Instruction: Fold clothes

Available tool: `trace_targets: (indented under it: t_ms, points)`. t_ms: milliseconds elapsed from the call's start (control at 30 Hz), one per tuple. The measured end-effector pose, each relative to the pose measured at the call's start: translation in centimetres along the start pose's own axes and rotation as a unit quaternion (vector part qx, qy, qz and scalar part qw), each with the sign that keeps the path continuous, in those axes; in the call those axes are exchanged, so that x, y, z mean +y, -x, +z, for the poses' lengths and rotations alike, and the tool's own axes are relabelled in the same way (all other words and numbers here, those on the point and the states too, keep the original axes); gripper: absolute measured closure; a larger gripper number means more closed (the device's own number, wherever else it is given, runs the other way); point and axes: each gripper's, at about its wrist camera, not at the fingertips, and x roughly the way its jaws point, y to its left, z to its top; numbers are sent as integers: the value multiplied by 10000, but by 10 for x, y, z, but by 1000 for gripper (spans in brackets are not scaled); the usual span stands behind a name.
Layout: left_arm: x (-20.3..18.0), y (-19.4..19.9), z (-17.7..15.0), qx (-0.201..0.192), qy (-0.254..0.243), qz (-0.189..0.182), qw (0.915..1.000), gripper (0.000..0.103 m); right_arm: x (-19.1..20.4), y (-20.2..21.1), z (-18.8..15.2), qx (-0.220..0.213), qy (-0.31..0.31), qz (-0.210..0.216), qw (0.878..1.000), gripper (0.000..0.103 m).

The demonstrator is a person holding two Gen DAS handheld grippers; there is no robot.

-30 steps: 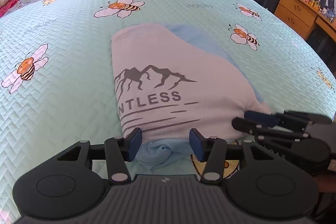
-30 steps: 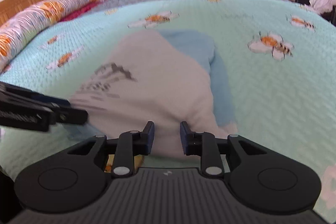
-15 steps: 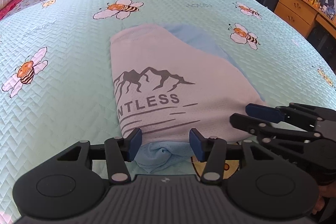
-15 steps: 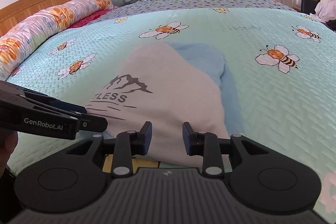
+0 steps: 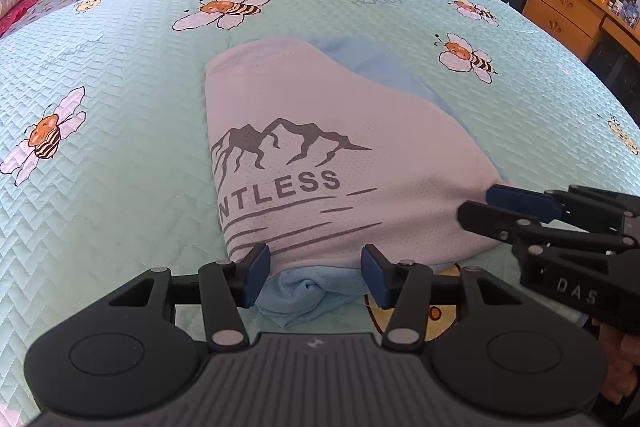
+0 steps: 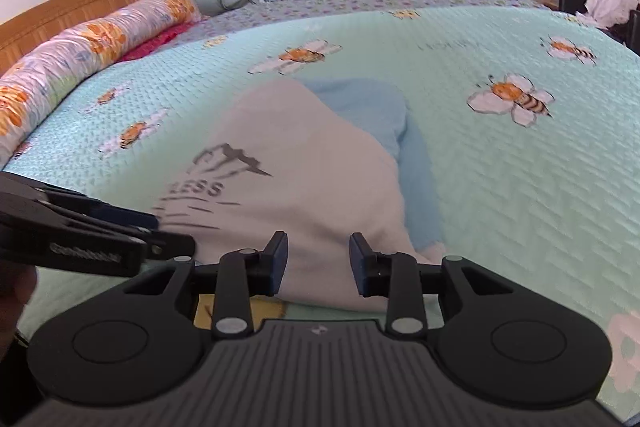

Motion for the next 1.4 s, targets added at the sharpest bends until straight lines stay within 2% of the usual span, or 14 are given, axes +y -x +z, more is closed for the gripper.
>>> trace_targets:
  t_ms: [133,233,433,600,700,833,900,1067,1133,1267,1333,1400]
  points:
    - [0,0,-1,-5,2,-12,10000,48,11,-13,-2,137,126,98,9998,65]
    - [1,1,-2,-7,4,-47,10000,47,0,-22,-10,271,37,-1,9996,65]
    - [1,0,-3,-17,-8,-58,10000,45,-21,-3,-11,152,-318,-222,9991,65]
    - [-2,3,-5,-50,8,-65,10000,44,-3,-3,-8,70,-77,-17,9999,61]
    - [2,12,-9,-105,91,-183,9997,43,0,-13,-13,236,45,-85,9997,60]
    - [13,24,-17,-191,212,-184,9994,43,-20,-5,-16,187,-362,-148,9991,60]
    - [29,32,-22,-281,529,-321,9977,43,-26,3,-16,122,-551,-133,9983,60]
    - [70,40,-33,-280,1531,-779,9847,43,-41,22,-19,-21,-1028,-27,9947,52]
    - [80,37,-36,-190,1837,-992,9778,43,-53,22,-23,-5,-1563,175,9876,52]
    - [90,24,-41,-1,2285,-1365,9639,42,-82,22,-34,1,-2637,571,9629,49]
    - [94,13,-44,114,2565,-1589,9533,42,-93,22,-39,11,-3043,757,9496,45]
    - [97,3,-47,182,2877,-1787,9407,41,-103,21,-47,14,-3507,1010,9310,38]
